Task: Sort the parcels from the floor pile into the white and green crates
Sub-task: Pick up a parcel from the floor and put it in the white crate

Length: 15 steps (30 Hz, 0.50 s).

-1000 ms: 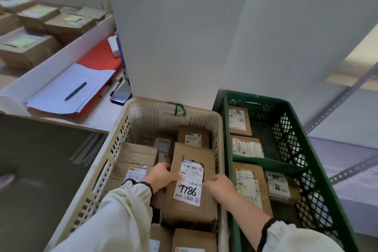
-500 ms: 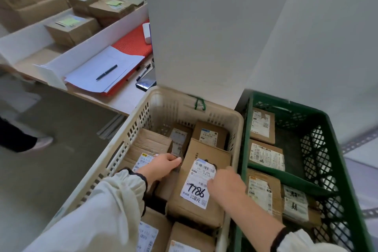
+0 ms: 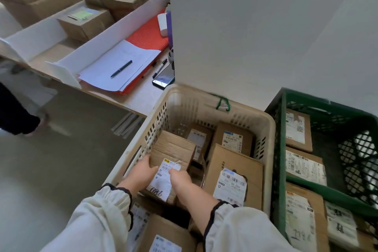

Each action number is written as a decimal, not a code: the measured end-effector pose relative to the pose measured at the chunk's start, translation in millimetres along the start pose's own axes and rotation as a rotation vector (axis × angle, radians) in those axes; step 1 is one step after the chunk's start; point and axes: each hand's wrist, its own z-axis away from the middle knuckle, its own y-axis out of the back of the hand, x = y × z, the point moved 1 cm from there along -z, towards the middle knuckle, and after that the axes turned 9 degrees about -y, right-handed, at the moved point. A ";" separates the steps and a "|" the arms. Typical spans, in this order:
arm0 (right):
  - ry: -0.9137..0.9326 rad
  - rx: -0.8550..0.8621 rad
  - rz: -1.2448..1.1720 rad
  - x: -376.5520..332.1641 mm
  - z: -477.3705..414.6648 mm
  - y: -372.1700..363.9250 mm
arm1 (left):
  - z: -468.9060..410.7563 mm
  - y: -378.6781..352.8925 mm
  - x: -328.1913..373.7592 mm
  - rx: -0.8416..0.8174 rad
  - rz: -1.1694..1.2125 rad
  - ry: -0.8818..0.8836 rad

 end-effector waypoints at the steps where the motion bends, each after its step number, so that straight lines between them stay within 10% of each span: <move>1: -0.014 -0.004 -0.019 0.8 0.0 -0.2 | 0.3 -1.1 2.2 -0.011 -0.019 -0.011; 15: -0.117 -0.072 -0.156 -1.9 24.9 15.5 | 4.1 -3.4 10.6 -0.082 0.012 -0.052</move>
